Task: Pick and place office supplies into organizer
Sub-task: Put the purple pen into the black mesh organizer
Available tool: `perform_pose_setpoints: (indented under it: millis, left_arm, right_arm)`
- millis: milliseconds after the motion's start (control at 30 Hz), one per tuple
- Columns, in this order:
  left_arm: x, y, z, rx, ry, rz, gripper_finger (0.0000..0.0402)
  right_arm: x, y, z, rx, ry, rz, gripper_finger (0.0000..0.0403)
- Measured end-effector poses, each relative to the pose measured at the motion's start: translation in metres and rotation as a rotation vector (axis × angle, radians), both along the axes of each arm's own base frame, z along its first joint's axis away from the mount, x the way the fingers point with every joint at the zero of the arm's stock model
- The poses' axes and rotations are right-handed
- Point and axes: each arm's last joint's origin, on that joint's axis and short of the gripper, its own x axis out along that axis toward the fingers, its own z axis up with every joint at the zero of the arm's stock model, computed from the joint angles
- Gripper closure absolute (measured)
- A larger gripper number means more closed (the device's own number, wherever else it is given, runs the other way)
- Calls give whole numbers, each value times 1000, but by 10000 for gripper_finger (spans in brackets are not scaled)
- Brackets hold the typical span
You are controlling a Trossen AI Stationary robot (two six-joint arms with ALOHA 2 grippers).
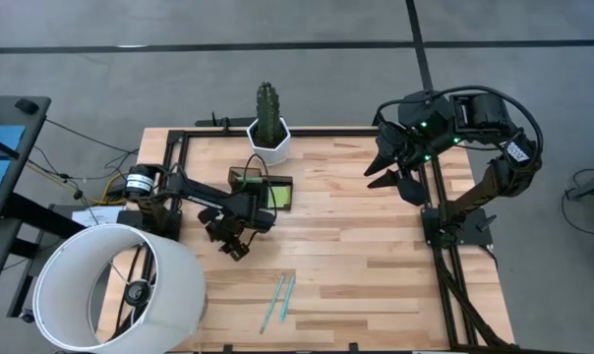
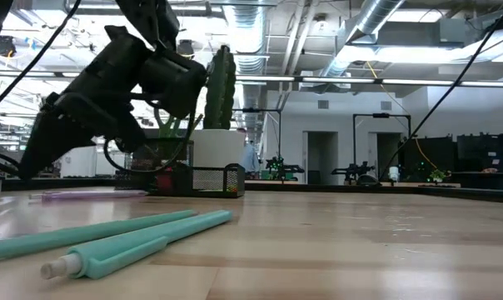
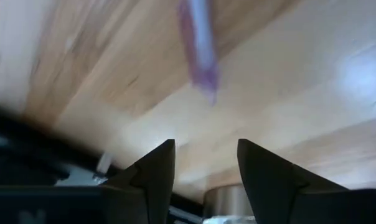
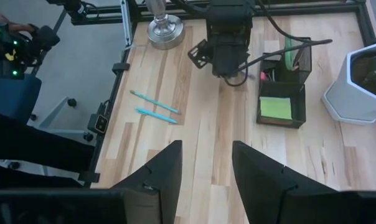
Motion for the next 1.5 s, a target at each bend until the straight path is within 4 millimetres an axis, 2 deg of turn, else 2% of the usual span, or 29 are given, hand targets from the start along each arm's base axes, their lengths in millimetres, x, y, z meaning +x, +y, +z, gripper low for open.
perform_pose_setpoints:
  millis: [167, 433, 733, 1100, 1500]
  left_arm:
    - [8, 0, -4, 36, -78, 43, 239]
    - [6, -3, -4, 87, -52, 64, 239]
    - [-14, -9, -24, 61, 0, 63, 240]
    - [-10, -5, -27, 50, -63, 54, 274]
    - [1, 6, -21, 94, -123, 12, 278]
  right_arm:
    - [0, 0, 0, 0, 0, 0, 269]
    - [0, 0, 0, 0, 0, 0, 269]
    - [0, 0, 0, 0, 0, 0, 270]
    - [0, 0, 0, 0, 1, 0, 269]
    - [2, 0, 2, -2, -25, 0, 269]
